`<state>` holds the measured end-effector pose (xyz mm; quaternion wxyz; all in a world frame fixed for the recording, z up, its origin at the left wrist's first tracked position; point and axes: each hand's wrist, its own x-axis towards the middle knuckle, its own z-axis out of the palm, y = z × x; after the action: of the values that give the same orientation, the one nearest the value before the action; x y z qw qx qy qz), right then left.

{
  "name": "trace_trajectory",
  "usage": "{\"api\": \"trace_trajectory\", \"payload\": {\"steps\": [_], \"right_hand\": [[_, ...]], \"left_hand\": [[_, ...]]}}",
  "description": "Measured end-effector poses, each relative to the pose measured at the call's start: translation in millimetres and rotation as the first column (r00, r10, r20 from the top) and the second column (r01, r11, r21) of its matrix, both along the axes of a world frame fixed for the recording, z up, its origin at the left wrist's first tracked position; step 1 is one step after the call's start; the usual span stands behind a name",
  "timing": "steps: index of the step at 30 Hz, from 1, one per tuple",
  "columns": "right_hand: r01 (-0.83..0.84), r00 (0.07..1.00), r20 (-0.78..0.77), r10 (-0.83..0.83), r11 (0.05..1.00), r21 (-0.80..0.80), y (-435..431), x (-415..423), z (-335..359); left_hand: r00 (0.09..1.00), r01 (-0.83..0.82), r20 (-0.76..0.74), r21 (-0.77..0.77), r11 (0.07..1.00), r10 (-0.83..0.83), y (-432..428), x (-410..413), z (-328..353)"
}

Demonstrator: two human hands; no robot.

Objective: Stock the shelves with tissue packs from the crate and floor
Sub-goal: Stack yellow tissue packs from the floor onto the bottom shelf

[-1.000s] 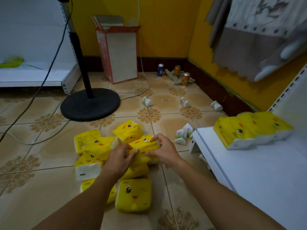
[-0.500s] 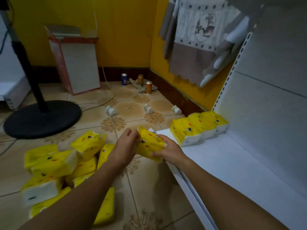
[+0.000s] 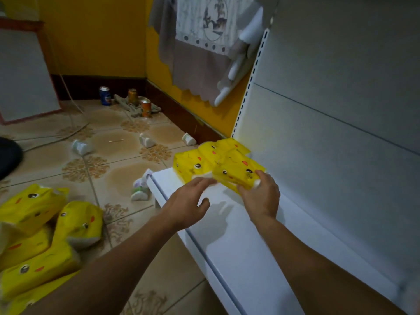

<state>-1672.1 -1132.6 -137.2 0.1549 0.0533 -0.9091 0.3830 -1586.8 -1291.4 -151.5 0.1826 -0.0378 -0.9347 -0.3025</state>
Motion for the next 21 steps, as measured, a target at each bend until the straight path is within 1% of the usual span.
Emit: {"api": "trace_trajectory", "payload": {"steps": [4, 7, 10, 14, 16, 19, 21], "right_hand": [[0.126, 0.987, 0.102, -0.126, 0.992, 0.015, 24, -11, -18], [0.187, 0.957, 0.219, -0.191, 0.982, 0.037, 38, -15, -36], [0.214, 0.94, 0.267, -0.211, 0.977, 0.019, 45, -27, -40], [0.269, 0.906, 0.337, -0.255, 0.963, 0.005, 43, -50, -34], [0.283, 0.896, 0.368, -0.248, 0.958, -0.044, 41, -62, -31], [0.301, 0.9, 0.37, -0.23, 0.942, -0.147, 36, -76, -34], [0.311, 0.902, 0.379, -0.204, 0.919, -0.244, 32, -78, -37]], "left_hand": [[0.969, 0.109, 0.236, -0.14, 0.984, -0.074, 5, -9, -26], [0.941, 0.12, 0.336, -0.196, 0.973, -0.048, -2, -9, -44], [0.942, 0.102, 0.333, -0.195, 0.975, -0.031, -13, -7, -56], [0.965, 0.058, 0.262, -0.17, 0.984, -0.012, -21, -4, -67], [0.964, 0.025, 0.266, -0.166, 0.986, 0.021, -19, -3, -67], [0.962, -0.009, 0.267, -0.144, 0.989, 0.048, -15, -2, -69], [0.964, -0.022, 0.26, -0.129, 0.991, 0.055, -16, -2, -71]]}}
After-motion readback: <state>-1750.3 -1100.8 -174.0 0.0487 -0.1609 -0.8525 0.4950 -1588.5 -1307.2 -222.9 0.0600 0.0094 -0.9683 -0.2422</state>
